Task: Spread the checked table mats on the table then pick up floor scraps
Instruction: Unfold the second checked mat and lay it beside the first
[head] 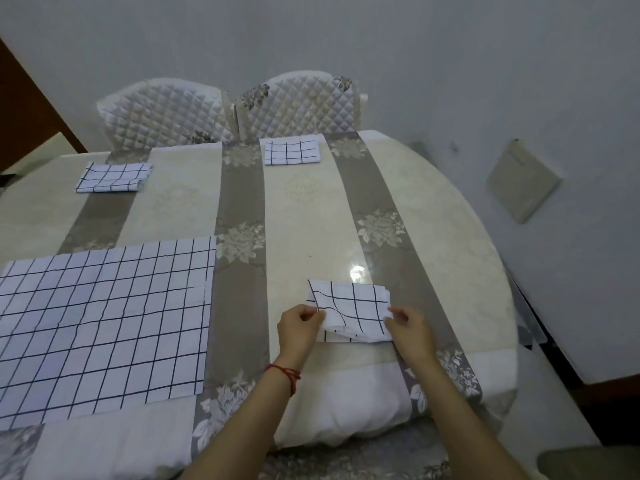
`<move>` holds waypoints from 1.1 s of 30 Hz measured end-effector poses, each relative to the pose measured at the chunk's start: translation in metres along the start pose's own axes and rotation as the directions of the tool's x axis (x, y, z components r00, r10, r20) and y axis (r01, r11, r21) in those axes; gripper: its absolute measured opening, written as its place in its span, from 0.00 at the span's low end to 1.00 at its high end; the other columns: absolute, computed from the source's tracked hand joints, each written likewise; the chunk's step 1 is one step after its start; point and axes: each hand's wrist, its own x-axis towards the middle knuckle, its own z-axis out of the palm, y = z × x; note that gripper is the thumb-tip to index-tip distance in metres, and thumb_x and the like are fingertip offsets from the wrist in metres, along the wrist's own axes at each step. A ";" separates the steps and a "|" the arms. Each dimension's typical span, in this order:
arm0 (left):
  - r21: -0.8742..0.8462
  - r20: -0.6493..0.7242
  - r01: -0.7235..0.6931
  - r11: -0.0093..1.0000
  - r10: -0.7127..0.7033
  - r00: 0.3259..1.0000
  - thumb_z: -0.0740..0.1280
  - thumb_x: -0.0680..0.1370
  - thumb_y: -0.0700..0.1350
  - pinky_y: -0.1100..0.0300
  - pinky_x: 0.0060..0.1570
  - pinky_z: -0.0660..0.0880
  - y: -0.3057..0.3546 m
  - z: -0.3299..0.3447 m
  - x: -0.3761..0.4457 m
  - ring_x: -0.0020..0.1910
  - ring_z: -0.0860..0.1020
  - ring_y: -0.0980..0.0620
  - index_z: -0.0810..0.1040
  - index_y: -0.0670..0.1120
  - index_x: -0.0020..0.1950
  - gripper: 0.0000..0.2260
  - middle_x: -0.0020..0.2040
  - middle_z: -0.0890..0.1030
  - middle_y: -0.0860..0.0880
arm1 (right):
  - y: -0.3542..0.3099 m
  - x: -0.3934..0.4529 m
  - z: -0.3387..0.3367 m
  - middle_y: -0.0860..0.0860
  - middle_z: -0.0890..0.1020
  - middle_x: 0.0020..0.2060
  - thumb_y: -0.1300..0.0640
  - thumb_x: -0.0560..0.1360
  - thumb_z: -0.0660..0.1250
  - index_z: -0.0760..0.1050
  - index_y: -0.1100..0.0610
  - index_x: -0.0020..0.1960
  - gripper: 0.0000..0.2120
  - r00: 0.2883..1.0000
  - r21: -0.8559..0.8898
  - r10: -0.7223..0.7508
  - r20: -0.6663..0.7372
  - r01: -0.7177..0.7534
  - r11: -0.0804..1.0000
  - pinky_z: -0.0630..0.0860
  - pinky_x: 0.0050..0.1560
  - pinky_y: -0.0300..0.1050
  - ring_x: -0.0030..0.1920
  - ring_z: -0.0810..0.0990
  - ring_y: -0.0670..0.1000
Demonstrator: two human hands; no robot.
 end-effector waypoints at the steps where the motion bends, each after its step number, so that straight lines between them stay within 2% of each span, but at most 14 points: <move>1: -0.028 0.009 -0.015 0.999 0.016 1.000 0.69 0.72 0.39 0.60 0.39 0.72 0.005 -0.003 -0.003 0.34 0.76 0.51 0.77 0.46 0.32 0.09 0.32 0.78 0.50 | -0.009 -0.006 0.002 0.50 0.75 0.50 0.62 0.73 0.68 0.77 0.60 0.57 0.13 0.998 0.033 -0.052 0.029 0.051 0.998 0.69 0.51 0.40 0.52 0.75 0.49; 4: -0.124 0.041 -0.032 0.992 0.037 0.998 0.69 0.72 0.38 0.60 0.35 0.74 0.022 -0.010 -0.013 0.33 0.77 0.50 0.78 0.46 0.32 0.09 0.32 0.79 0.48 | -0.038 -0.025 0.009 0.46 0.75 0.53 0.62 0.69 0.71 0.76 0.54 0.57 0.17 0.968 0.118 -0.220 0.124 0.206 0.972 0.67 0.57 0.37 0.57 0.73 0.46; 8: -0.200 0.072 -0.078 0.977 0.094 0.993 0.68 0.72 0.38 0.61 0.34 0.74 0.043 -0.026 -0.026 0.34 0.78 0.49 0.80 0.45 0.35 0.07 0.33 0.80 0.46 | -0.067 -0.054 0.020 0.41 0.72 0.59 0.57 0.67 0.72 0.71 0.45 0.62 0.25 0.925 0.184 -0.301 0.233 0.262 0.947 0.67 0.57 0.30 0.60 0.70 0.40; 12: -0.238 0.109 -0.154 0.959 0.183 0.977 0.67 0.74 0.37 0.66 0.31 0.74 0.060 -0.043 -0.039 0.35 0.77 0.50 0.81 0.44 0.36 0.08 0.34 0.80 0.46 | -0.091 -0.074 0.026 0.44 0.77 0.55 0.56 0.73 0.67 0.74 0.51 0.62 0.18 0.914 0.063 -0.395 0.094 0.391 0.918 0.69 0.53 0.31 0.56 0.74 0.44; 14: -0.248 0.105 -0.209 0.946 0.241 0.965 0.66 0.75 0.39 0.69 0.29 0.73 0.062 -0.052 -0.044 0.34 0.78 0.52 0.81 0.46 0.35 0.09 0.34 0.81 0.47 | -0.102 -0.081 0.023 0.50 0.81 0.47 0.54 0.73 0.63 0.79 0.56 0.56 0.14 0.904 0.028 -0.426 -0.017 0.427 0.904 0.68 0.43 0.30 0.47 0.76 0.48; 16: -0.254 0.045 -0.278 0.926 0.299 0.953 0.66 0.76 0.42 0.65 0.33 0.74 0.058 -0.063 -0.045 0.33 0.79 0.52 0.80 0.50 0.34 0.11 0.34 0.82 0.50 | -0.110 -0.085 0.017 0.50 0.80 0.37 0.55 0.74 0.63 0.81 0.58 0.51 0.11 0.894 -0.027 -0.438 -0.097 0.438 0.899 0.66 0.35 0.32 0.39 0.75 0.47; 18: -0.193 -0.042 -0.362 0.912 0.361 0.932 0.67 0.75 0.42 0.59 0.40 0.75 0.050 -0.075 -0.042 0.38 0.79 0.51 0.78 0.55 0.36 0.10 0.36 0.81 0.53 | -0.117 -0.088 0.010 0.46 0.77 0.30 0.58 0.75 0.65 0.81 0.59 0.50 0.08 0.887 -0.045 -0.443 -0.134 0.441 0.896 0.66 0.33 0.31 0.35 0.74 0.46; 20: -0.063 -0.082 -0.442 0.895 0.436 0.896 0.70 0.73 0.44 0.58 0.45 0.73 0.047 -0.086 -0.043 0.45 0.76 0.52 0.77 0.55 0.41 0.06 0.42 0.79 0.55 | -0.122 -0.091 0.005 0.52 0.82 0.34 0.58 0.75 0.66 0.81 0.58 0.51 0.08 0.884 -0.036 -0.452 -0.119 0.451 0.892 0.73 0.39 0.38 0.39 0.79 0.52; 22: 0.105 -0.042 -0.534 0.839 0.541 0.840 0.71 0.71 0.45 0.62 0.51 0.68 0.051 -0.092 -0.043 0.51 0.71 0.55 0.78 0.51 0.52 0.10 0.49 0.74 0.55 | -0.127 -0.094 0.000 0.58 0.84 0.41 0.58 0.75 0.66 0.81 0.57 0.52 0.08 0.884 -0.032 -0.461 -0.080 0.460 0.888 0.76 0.46 0.49 0.44 0.81 0.56; 24: 0.188 0.058 -0.638 0.746 0.640 0.766 0.72 0.70 0.43 0.66 0.52 0.65 0.061 -0.094 -0.040 0.52 0.69 0.58 0.79 0.48 0.56 0.14 0.51 0.73 0.56 | -0.134 -0.098 -0.004 0.56 0.85 0.43 0.58 0.75 0.66 0.81 0.57 0.51 0.08 0.875 -0.019 -0.483 -0.025 0.483 0.875 0.77 0.48 0.50 0.46 0.82 0.54; 26: 0.156 0.162 -0.693 0.704 0.674 0.721 0.72 0.70 0.41 0.67 0.49 0.67 0.072 -0.093 -0.040 0.46 0.74 0.61 0.82 0.46 0.50 0.09 0.44 0.77 0.58 | -0.141 -0.101 -0.007 0.52 0.85 0.41 0.59 0.74 0.66 0.82 0.56 0.49 0.07 0.870 0.002 -0.492 0.012 0.492 0.870 0.76 0.47 0.45 0.44 0.81 0.47; 28: 0.130 0.207 -0.692 0.710 0.663 0.719 0.71 0.71 0.39 0.67 0.41 0.68 0.082 -0.095 -0.039 0.37 0.76 0.67 0.83 0.45 0.41 0.02 0.34 0.77 0.61 | -0.147 -0.105 -0.014 0.46 0.82 0.31 0.59 0.73 0.68 0.82 0.52 0.41 0.05 0.880 0.029 -0.474 0.026 0.473 0.881 0.72 0.38 0.36 0.35 0.78 0.39; 30: 0.123 0.202 -0.674 0.728 0.647 0.735 0.69 0.72 0.39 0.73 0.34 0.65 0.092 -0.102 -0.038 0.32 0.75 0.68 0.78 0.49 0.34 0.08 0.27 0.75 0.60 | -0.145 -0.103 -0.023 0.45 0.76 0.25 0.57 0.71 0.70 0.77 0.50 0.32 0.09 0.905 0.041 -0.426 0.017 0.425 0.904 0.67 0.33 0.35 0.29 0.72 0.39; 33: 0.071 0.153 -0.643 0.762 0.629 0.762 0.68 0.73 0.43 0.69 0.30 0.62 0.104 -0.117 -0.035 0.27 0.70 0.60 0.75 0.45 0.31 0.11 0.24 0.71 0.53 | -0.137 -0.099 -0.041 0.42 0.74 0.21 0.59 0.68 0.73 0.74 0.50 0.27 0.14 0.939 0.094 -0.343 0.000 0.342 0.935 0.66 0.29 0.32 0.25 0.70 0.38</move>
